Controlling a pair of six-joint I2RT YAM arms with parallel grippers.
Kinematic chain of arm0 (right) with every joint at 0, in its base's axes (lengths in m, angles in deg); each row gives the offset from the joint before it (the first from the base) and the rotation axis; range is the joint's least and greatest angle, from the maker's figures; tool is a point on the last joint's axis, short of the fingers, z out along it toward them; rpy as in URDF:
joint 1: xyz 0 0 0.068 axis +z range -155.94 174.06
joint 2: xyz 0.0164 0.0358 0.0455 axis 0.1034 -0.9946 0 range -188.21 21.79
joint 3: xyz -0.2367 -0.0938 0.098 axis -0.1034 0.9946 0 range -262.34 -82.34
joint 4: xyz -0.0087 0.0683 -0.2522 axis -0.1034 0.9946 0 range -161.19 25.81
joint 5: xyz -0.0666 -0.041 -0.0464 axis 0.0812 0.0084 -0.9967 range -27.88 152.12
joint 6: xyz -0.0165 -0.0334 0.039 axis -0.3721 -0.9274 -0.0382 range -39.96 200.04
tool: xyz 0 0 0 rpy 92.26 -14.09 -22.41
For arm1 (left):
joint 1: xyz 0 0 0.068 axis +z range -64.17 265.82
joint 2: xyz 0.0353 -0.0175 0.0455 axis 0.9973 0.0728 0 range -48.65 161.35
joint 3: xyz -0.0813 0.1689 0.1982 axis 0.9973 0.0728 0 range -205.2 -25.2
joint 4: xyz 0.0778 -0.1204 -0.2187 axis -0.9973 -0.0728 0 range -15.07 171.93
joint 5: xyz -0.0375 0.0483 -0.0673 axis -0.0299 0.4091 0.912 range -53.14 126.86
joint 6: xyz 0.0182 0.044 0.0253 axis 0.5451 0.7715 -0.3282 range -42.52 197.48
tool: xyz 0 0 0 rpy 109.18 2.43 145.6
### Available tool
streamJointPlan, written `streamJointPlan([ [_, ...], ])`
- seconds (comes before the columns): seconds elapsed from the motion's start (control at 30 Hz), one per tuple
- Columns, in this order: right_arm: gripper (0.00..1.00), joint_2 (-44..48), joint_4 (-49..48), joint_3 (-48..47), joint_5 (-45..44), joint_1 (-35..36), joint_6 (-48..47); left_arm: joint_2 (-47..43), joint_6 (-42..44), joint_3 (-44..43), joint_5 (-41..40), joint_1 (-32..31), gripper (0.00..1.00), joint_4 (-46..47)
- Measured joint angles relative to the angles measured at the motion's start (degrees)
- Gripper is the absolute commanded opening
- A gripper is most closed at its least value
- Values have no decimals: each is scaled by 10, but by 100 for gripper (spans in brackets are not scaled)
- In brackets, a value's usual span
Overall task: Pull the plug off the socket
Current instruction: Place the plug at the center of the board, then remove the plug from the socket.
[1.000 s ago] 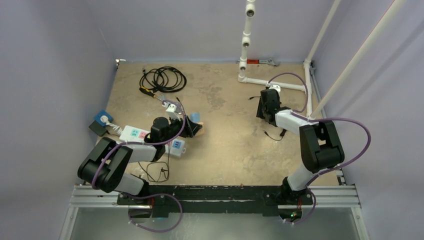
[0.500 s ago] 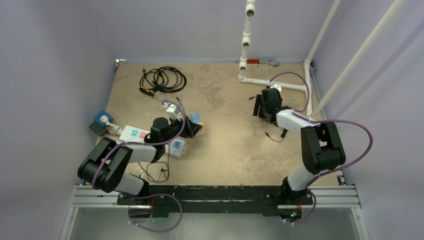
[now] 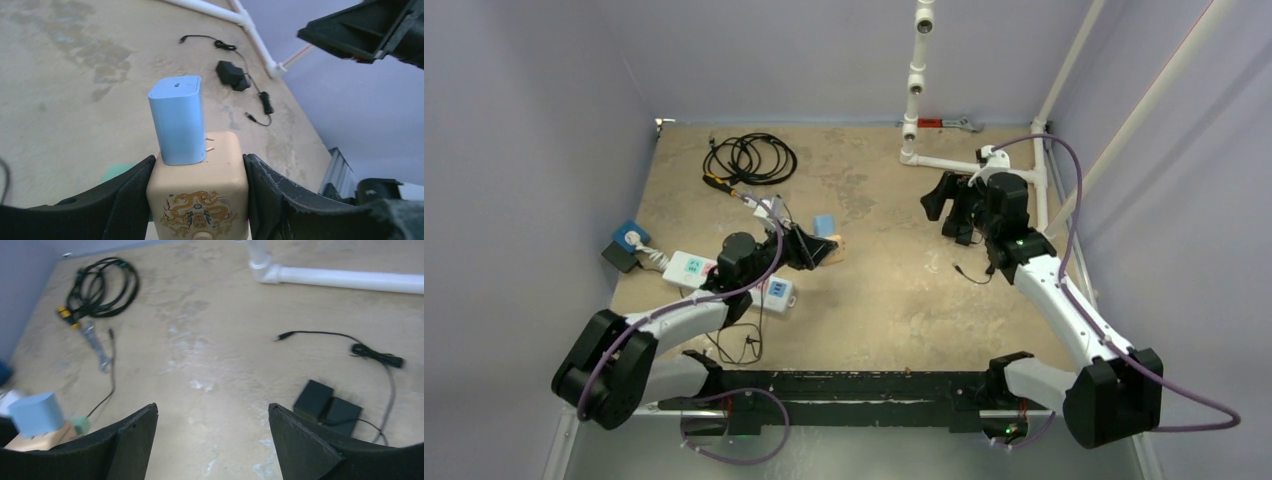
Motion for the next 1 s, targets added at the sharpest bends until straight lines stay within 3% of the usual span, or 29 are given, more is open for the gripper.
streamJointPlan([
  [0.23, 85, 39, 2, 13, 211, 0, -7, -67, 43, -162, 1, -107, 0, -205],
  [0.37, 86, 61, -3, 35, 326, 0, -6, -71, 76, -222, 45, -117, 0, -306],
  [0.57, 86, 83, -63, 67, 457, 9, 20, -48, 191, -277, 123, -116, 0, -450],
  [0.7, 86, 79, -85, 70, 467, 35, 54, -47, 246, -277, 130, -123, 0, -509],
  [1.0, 83, -28, -129, 70, 409, 148, 145, -73, 340, -277, 10, -205, 0, -594],
])
